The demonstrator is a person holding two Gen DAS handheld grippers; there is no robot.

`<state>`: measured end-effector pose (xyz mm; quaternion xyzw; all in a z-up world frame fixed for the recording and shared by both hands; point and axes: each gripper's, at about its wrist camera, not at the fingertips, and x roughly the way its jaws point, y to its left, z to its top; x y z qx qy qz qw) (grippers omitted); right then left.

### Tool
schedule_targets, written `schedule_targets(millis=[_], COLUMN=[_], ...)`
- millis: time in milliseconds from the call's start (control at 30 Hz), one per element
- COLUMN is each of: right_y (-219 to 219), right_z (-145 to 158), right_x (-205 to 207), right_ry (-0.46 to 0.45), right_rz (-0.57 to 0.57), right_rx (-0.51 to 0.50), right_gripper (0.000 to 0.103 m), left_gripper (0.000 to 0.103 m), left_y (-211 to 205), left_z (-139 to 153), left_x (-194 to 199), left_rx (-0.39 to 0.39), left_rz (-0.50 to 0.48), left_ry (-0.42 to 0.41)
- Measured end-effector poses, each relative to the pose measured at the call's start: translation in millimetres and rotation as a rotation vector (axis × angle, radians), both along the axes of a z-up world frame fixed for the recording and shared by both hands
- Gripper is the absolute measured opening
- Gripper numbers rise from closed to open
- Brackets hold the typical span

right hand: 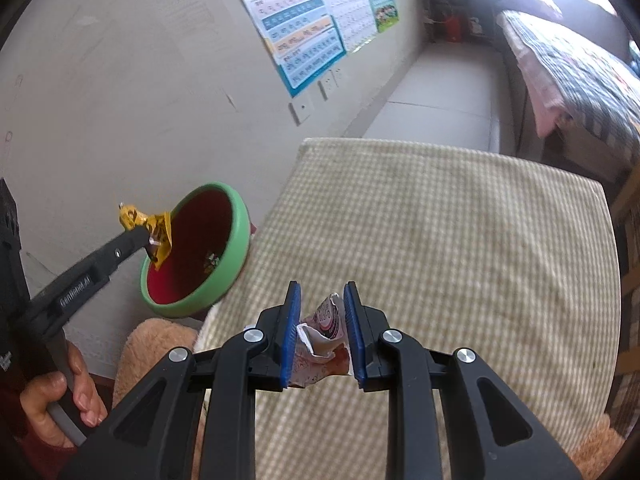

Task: Collect trash
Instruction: 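Carry the gold wrapper and pink-white paper over the red bin and open both tools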

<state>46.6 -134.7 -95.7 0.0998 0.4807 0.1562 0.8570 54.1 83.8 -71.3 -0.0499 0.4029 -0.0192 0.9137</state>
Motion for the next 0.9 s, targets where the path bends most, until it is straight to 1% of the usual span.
schedule_targets(millis=[200, 367, 467, 633, 767, 833, 867, 900], right_y=[39.5, 74.8, 99.3, 142.4, 171.0, 180.3, 184.6, 186.9], right_z=[12.1, 20.1, 23.7, 18.6, 13.1, 12.6, 12.3, 12.3], right_x=[25.2, 45.7, 60.9, 87.8, 101.1, 105.2, 107.9, 110.0], right_ry=[-0.042, -0.083, -0.103, -0.106, -0.107, -0.113, -0.114, -0.109], right_rz=[0.069, 0.121, 0.157, 0.216, 0.253, 0.260, 0.261, 0.260], right_rx=[-0.019, -0.035, -0.050, -0.103, -0.120, -0.128, -0.128, -0.119], right_gripper=[0.022, 0.022, 0.022, 0.022, 0.023, 0.025, 0.030, 0.041], left_gripper=[0.022, 0.022, 0.022, 0.022, 0.022, 0.022, 0.022, 0.024], left_y=[42.2, 75.7, 96.4, 111.4, 116.6, 119.5, 120.5, 121.4], left_z=[-15.0, -29.2, -36.7, -55.6, -58.9, -60.3, -61.1, -61.5], left_x=[2.1, 9.3, 14.7, 31.8, 39.2, 41.7, 42.0, 42.2], left_rx=[0.004, 0.041, 0.024, -0.005, -0.012, -0.011, -0.007, -0.002], left_rz=[0.084, 0.140, 0.175, 0.184, 0.192, 0.197, 0.200, 0.203], left_ry=[0.042, 0.075, 0.095, 0.136, 0.143, 0.146, 0.148, 0.148])
